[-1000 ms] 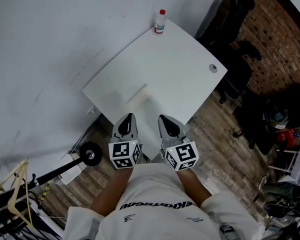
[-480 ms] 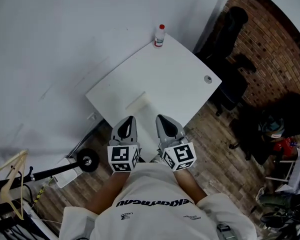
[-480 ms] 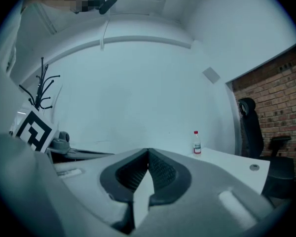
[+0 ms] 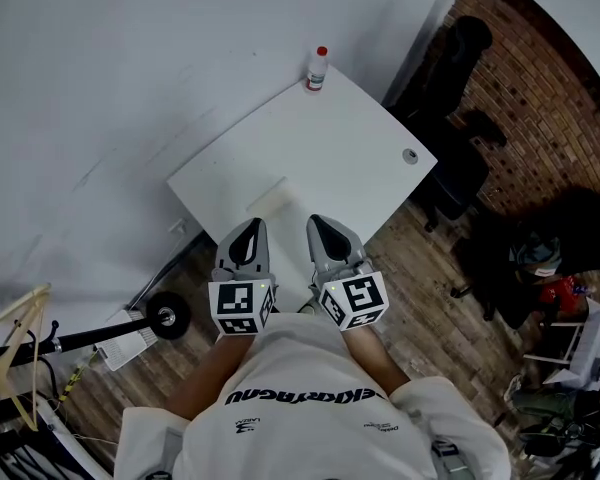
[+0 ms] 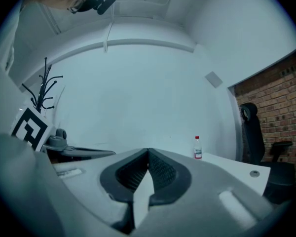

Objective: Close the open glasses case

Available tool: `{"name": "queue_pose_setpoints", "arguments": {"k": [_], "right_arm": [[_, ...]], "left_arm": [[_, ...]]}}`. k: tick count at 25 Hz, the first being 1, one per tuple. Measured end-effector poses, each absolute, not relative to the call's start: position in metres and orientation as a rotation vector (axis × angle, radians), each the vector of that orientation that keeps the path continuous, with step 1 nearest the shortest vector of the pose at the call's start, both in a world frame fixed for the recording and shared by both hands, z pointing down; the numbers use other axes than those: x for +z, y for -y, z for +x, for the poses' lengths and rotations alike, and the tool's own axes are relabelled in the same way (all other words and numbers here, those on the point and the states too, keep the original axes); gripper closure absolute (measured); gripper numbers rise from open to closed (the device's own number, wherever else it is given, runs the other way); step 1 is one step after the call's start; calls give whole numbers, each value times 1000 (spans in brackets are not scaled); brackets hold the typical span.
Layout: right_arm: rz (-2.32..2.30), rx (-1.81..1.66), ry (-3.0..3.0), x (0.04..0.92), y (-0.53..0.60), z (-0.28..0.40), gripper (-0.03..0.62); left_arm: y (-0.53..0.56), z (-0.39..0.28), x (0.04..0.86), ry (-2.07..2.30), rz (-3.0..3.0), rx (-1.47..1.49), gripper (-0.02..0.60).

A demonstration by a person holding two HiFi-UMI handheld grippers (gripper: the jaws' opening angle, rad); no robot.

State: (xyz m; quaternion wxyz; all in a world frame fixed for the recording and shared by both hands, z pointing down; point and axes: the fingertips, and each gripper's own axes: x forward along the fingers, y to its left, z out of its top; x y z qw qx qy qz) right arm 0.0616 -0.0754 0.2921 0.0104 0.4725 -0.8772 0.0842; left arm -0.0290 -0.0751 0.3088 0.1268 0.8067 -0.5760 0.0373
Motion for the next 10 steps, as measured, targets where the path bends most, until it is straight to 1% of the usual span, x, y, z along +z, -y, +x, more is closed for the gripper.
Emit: {"name": "queue_pose_setpoints", "arguments": {"k": [10], "right_arm": [[1474, 245, 2733, 292, 85, 59, 596]], "left_arm": [[81, -29, 305, 1684, 2370, 90, 583]]}}
